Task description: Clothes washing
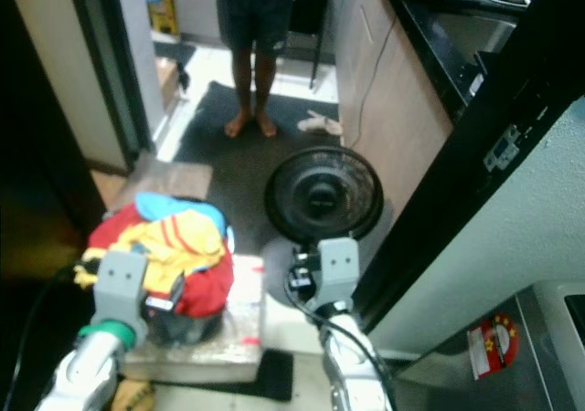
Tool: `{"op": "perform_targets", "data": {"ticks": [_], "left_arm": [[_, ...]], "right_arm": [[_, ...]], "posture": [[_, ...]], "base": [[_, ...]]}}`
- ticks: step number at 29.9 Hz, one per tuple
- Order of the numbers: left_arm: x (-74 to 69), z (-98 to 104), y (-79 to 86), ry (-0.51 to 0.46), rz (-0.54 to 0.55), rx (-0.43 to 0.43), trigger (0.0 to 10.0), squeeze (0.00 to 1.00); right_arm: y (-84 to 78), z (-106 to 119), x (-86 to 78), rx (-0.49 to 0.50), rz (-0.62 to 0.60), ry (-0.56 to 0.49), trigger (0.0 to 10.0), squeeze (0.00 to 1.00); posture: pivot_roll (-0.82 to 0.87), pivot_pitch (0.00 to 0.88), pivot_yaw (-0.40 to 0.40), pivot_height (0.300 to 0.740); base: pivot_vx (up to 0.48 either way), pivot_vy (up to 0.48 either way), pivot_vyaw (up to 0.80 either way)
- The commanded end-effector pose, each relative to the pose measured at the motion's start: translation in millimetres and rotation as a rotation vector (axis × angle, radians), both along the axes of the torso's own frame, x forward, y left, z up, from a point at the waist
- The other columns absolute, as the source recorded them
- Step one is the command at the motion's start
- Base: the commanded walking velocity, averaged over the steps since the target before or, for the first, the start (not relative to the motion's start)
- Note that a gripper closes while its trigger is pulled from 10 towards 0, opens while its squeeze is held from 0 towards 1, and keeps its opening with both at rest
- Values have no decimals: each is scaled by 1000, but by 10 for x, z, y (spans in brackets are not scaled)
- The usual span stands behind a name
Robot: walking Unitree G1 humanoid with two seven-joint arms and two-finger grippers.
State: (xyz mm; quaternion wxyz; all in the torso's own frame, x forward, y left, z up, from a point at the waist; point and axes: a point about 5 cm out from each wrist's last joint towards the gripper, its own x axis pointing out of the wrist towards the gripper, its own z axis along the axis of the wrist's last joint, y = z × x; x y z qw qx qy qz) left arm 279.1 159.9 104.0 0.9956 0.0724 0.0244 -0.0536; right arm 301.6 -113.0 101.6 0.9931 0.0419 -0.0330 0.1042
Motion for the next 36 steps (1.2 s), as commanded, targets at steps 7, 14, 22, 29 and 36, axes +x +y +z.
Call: {"op": "perform_targets", "data": {"ticks": [7, 14, 22, 29, 36], "left_arm": [[-7, -31, -47, 11, 5, 6, 10000, 0], [-57, -91, -47, 17, 23, 17, 10000, 0], [23, -5, 14, -10, 51, 25, 10000, 0], [-5, -34, -20, -5, 44, 23, 10000, 0], [19, -18, -44, -12, 34, 12, 10000, 0]], "right_arm": [[-83, 92, 100, 1, -18, -25, 10000, 0], [-81, 70, 81, -5, 16, -24, 10000, 0], [88, 146, 151, 24, 30, -45, 10000, 0], [18, 114, 144, 8, 32, -44, 10000, 0], [31, 117, 155, 15, 17, -46, 10000, 0]], "posture": [[68, 102, -61, 740], [84, 73, -52, 740], [96, 63, -60, 740], [102, 48, -47, 740], [68, 53, -54, 740]], "base": [[0, 0, 0], [0, 0, 0], [0, 0, 0], [0, 0, 0], [0, 0, 0]]}}
